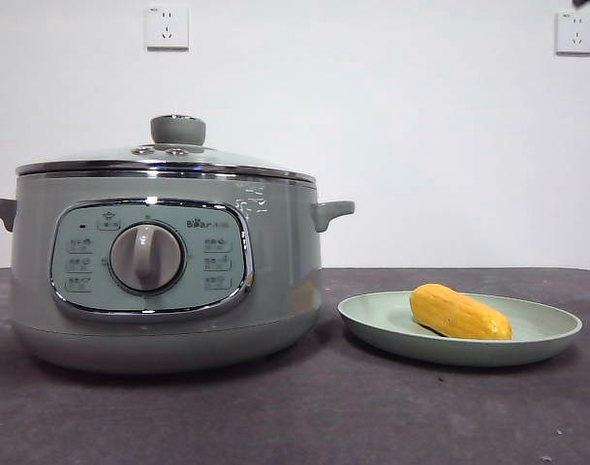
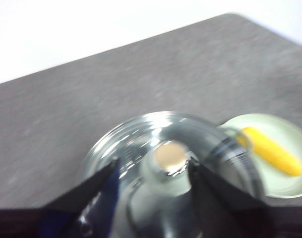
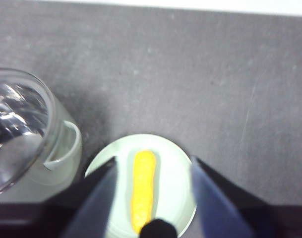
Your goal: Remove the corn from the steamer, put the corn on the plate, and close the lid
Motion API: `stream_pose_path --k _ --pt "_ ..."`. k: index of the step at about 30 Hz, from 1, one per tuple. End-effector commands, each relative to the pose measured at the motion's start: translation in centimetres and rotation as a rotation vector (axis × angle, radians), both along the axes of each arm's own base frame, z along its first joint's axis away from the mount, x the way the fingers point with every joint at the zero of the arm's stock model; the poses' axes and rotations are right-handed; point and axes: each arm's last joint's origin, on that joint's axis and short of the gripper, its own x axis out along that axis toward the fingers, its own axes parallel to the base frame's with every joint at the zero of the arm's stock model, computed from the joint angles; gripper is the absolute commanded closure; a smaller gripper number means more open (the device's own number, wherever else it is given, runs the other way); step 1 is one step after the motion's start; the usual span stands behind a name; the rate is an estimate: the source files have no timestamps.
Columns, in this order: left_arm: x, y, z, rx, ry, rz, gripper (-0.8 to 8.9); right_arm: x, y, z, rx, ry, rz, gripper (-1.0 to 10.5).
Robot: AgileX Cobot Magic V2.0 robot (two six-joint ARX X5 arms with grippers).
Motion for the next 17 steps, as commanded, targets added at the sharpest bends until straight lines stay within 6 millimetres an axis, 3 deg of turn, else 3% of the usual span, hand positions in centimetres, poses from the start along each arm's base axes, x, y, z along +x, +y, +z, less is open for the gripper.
stream_pose_path --k 1,4,10,13,17 --pt "-0.5 0.4 -1.3 0.033 -0.002 0.057 8.22 -0.9 -0.3 -0.6 -0.003 -0.030 0.011 9.6" --pt "-1.5 1.0 -3.1 0.007 -0.028 0.062 8.22 -2.0 -0.8 -1.7 0.020 -0.083 0.011 9.6" --pt "-4.4 2.5 -7.6 -0.036 -0.064 0.073 8.22 -3.9 -1.6 -6.1 0.048 -0.154 0.006 9.6" --pt "-5.6 3.1 -8.4 -0.065 -0.116 0.073 8.22 -4.3 -1.8 -7.7 0.058 -0.149 0.000 9.6" --pt "-6.6 3.6 -8.4 -0.089 -0.117 0.081 8.16 -4.4 -1.8 -8.4 0.088 -0.081 -0.031 9.5"
